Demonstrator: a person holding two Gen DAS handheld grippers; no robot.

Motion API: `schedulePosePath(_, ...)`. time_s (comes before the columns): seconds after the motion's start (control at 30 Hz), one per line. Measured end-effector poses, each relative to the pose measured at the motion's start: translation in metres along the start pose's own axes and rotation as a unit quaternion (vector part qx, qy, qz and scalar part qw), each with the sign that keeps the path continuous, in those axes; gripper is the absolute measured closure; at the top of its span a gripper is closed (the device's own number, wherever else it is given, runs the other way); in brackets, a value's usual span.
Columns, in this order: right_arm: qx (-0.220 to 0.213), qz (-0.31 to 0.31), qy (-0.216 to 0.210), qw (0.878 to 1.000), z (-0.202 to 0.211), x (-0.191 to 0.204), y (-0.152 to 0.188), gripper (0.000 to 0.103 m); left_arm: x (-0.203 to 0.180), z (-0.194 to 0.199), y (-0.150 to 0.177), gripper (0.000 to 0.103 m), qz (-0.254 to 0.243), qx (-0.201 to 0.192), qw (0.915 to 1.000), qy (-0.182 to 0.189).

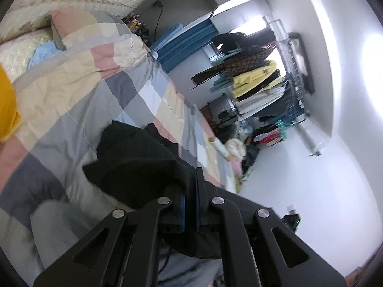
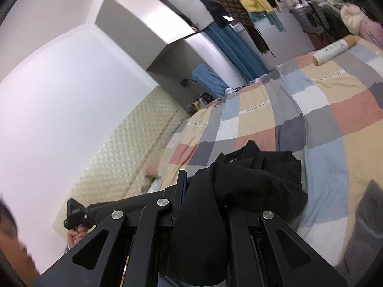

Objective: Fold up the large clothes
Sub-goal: 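Lift the gripped edge with both tools and fold it over the jacket, then lay the folded edge down and open both tools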

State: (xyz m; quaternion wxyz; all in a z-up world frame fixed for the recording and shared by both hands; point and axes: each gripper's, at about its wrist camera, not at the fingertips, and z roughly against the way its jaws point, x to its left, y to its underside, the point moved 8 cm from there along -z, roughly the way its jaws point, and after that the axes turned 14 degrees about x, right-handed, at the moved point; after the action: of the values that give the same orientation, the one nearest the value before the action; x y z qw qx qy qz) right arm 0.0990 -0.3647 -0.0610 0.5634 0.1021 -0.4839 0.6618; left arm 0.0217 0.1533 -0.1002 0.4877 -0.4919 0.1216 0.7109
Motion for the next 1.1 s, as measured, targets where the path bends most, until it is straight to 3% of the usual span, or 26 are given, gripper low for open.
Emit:
schedulePosePath(0.2, 0.004, -0.055, 0.024, 0.998, -0.052, -0.049, -0.059, 0.096, 0.009, -0.048, -0.062, 0.098, 0.006, 0.007, 0.9977, -0.067)
schedulePosePath(0.4, 0.017, -0.101, 0.078, 0.992, -0.11, -0.106, -0.098, 0.096, 0.029, -0.108, -0.115, 0.098, 0.018, -0.01, 0.9867, -0.161)
schedulePosePath(0.6, 0.032, -0.13, 0.148, 0.98, -0.164, -0.156, -0.125, 0.097, 0.053, -0.166, -0.158, 0.098, 0.031, -0.015, 0.9672, -0.252)
schedulePosePath(0.77, 0.064, -0.13, 0.212, 0.967, -0.209, -0.19, -0.133, 0.097, 0.074, -0.209, -0.178, 0.098, 0.018, -0.004, 0.9438, -0.33)
schedulePosePath(1.0, 0.135, -0.112, 0.297, 0.938, -0.272, -0.24, -0.125, 0.099, 0.119, -0.273, -0.188, 0.098, -0.004, 0.05, 0.9099, -0.412)
schedulePosePath(1.1, 0.172, -0.109, 0.32, 0.925, -0.295, -0.257, -0.115, 0.1, 0.137, -0.291, -0.186, 0.098, 0.002, 0.073, 0.9027, -0.424)
